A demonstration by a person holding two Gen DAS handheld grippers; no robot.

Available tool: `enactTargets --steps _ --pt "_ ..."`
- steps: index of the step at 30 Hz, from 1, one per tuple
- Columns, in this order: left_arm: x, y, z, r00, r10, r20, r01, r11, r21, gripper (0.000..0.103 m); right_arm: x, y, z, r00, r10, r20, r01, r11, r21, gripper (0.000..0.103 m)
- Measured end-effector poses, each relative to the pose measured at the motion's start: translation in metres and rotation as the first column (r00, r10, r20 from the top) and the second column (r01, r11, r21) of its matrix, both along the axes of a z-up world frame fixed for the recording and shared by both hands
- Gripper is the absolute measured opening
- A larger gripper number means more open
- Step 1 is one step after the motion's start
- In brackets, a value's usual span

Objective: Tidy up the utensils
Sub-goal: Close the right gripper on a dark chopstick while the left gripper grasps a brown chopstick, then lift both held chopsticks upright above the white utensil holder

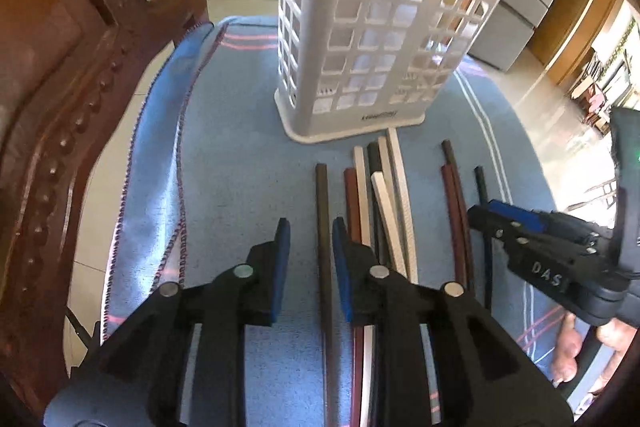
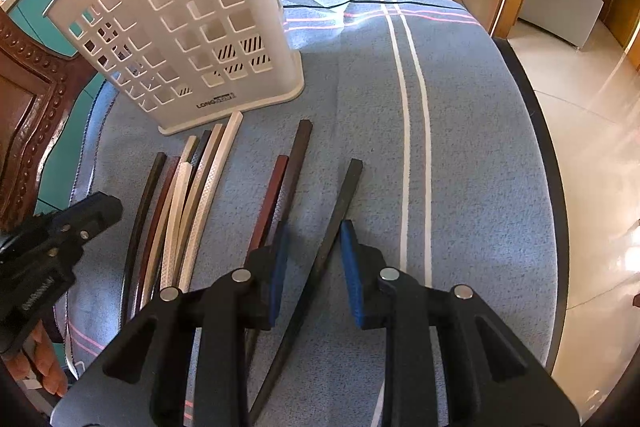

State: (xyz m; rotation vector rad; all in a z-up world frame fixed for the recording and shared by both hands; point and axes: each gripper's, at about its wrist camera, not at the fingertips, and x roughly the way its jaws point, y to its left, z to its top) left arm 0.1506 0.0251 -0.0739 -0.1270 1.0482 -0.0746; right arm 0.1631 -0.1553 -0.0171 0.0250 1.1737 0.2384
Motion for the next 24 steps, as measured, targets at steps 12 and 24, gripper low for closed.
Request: enactTargets --steps 12,24 --pt "0.027 -0.016 -0.019 0.999 0.01 -0.048 -0.009 1.0 0.015 0.011 -0.001 0.025 -0.004 0.999 0.028 0.037 -0.024 0.992 -0.127 0.025" --pt "-0.012 -0.01 0.041 0.988 0.022 0.152 -0.012 0.998 -0.067 0.007 -0.034 0.004 0.059 0.985 0.043 0.167 -0.077 0.976 0.203 0.007"
